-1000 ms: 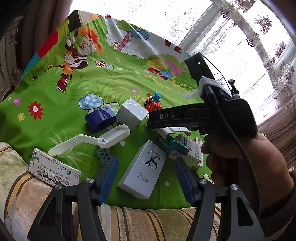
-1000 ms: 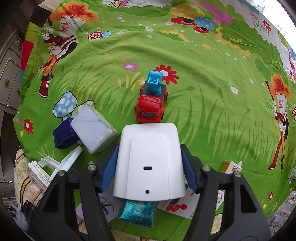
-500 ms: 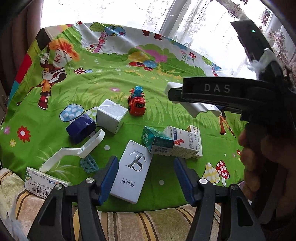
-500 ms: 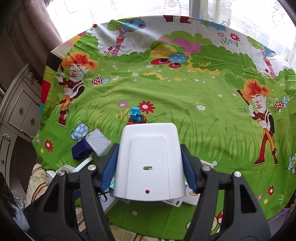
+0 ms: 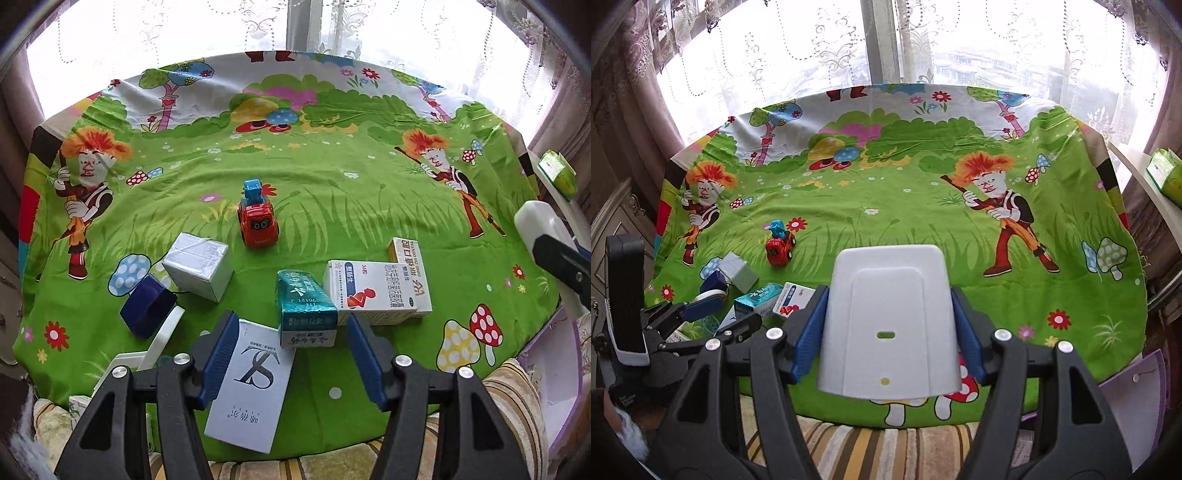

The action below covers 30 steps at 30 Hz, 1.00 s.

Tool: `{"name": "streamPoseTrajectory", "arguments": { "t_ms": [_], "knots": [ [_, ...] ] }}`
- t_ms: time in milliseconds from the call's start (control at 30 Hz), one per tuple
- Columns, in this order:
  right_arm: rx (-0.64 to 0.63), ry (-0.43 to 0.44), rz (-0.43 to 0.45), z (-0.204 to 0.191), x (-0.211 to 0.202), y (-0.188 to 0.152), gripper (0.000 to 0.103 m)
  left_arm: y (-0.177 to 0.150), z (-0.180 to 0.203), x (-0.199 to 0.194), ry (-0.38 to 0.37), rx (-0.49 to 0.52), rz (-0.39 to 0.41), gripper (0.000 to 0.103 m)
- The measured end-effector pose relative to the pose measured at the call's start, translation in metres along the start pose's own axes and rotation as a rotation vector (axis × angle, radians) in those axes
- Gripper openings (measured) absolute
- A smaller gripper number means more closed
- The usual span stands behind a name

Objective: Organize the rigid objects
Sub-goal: 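Grasp the white plastic holder with the right tool while the left grasps the teal box, then carry the holder and teal box into the storage box and open both tools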

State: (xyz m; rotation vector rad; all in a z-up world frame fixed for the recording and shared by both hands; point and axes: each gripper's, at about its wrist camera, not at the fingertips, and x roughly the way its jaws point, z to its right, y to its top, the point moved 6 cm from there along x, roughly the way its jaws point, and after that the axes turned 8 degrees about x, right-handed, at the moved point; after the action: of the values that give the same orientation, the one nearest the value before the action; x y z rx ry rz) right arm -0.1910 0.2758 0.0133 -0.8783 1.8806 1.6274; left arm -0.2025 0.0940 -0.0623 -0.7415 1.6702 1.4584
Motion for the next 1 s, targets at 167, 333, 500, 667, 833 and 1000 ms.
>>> {"name": "streamPoseTrajectory", "arguments": {
  "t_ms": [167, 333, 500, 667, 833, 1000],
  "knots": [
    [0.017, -0.040, 0.025, 0.025, -0.016, -0.020, 0.068, 0.000, 0.004, 0.010, 0.012, 0.021, -0.036, 0.035],
    [0.045, -0.050, 0.014, 0.041, -0.023, -0.039, 0.068, -0.001, 0.004, 0.002, 0.032, 0.021, -0.016, 0.034],
    [0.056, -0.062, 0.014, 0.050, -0.034, -0.053, 0.068, -0.007, -0.002, -0.017, 0.035, -0.020, 0.025, 0.034],
    [0.079, -0.076, 0.023, 0.065, -0.052, -0.066, 0.068, -0.015, -0.003, -0.047, -0.007, -0.080, 0.095, 0.034],
    [0.114, -0.108, 0.024, 0.089, -0.072, -0.079, 0.068, -0.023, 0.022, -0.079, -0.093, -0.069, 0.166, 0.034],
    [0.151, -0.154, 0.036, 0.120, -0.096, -0.092, 0.068, -0.029, 0.062, -0.102, -0.221, -0.032, 0.202, 0.034]
  ]
}}
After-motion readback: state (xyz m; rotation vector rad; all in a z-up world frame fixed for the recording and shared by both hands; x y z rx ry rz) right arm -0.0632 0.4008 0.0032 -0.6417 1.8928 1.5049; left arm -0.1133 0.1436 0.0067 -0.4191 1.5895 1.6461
